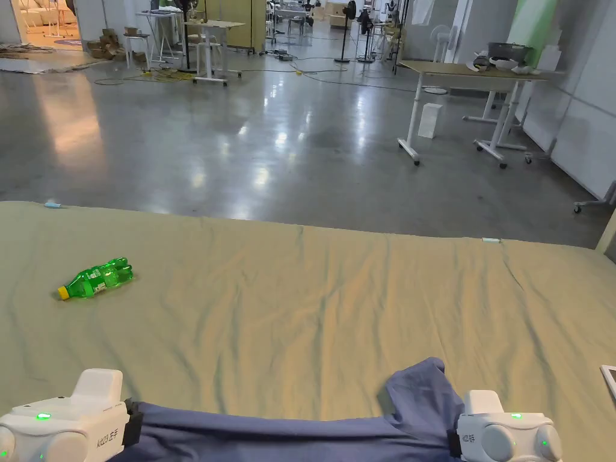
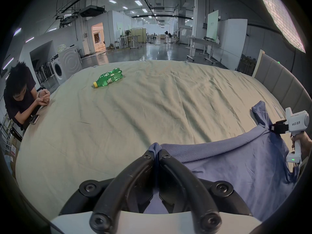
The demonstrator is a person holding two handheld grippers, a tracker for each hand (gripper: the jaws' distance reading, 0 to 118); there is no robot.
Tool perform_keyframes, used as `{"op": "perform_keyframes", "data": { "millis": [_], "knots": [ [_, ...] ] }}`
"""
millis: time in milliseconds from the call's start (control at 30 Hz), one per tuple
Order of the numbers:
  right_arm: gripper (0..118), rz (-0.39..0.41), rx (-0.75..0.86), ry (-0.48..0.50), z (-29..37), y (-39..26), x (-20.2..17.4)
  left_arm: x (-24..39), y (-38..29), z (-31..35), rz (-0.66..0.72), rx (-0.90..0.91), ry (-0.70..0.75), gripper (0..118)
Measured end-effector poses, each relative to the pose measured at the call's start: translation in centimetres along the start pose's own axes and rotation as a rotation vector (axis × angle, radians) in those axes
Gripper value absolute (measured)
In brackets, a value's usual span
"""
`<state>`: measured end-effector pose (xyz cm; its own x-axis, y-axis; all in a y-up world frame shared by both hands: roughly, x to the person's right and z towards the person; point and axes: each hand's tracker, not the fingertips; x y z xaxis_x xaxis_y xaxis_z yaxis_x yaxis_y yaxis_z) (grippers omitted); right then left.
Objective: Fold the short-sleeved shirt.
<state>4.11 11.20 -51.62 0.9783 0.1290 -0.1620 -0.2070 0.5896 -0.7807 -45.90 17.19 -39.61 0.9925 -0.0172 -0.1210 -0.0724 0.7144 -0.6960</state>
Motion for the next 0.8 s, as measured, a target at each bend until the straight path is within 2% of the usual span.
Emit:
{"op": "perform_keyframes", "data": {
  "millis": [267, 467, 567, 800],
  "knots": [
    [3, -0.042, 0.266, 0.012, 9.6, 0.6, 1.2, -1.6, 0.9, 2.5, 0.010, 0.063, 0.017, 5],
    [3, -0.022, 0.458, 0.003, 18.5, 1.7, 2.4, -1.8, 2.7, 9.2, 0.029, 0.185, 0.031, 5],
    [3, -0.003, 0.561, -0.021, 24.6, 2.3, 1.6, -2.0, 4.2, 13.1, 0.027, 0.260, 0.050, 5],
    [3, -0.044, 0.710, -0.040, 33.3, 4.4, 2.3, -2.1, 8.4, 21.9, 0.017, 0.402, 0.040, 5]
  ]
}}
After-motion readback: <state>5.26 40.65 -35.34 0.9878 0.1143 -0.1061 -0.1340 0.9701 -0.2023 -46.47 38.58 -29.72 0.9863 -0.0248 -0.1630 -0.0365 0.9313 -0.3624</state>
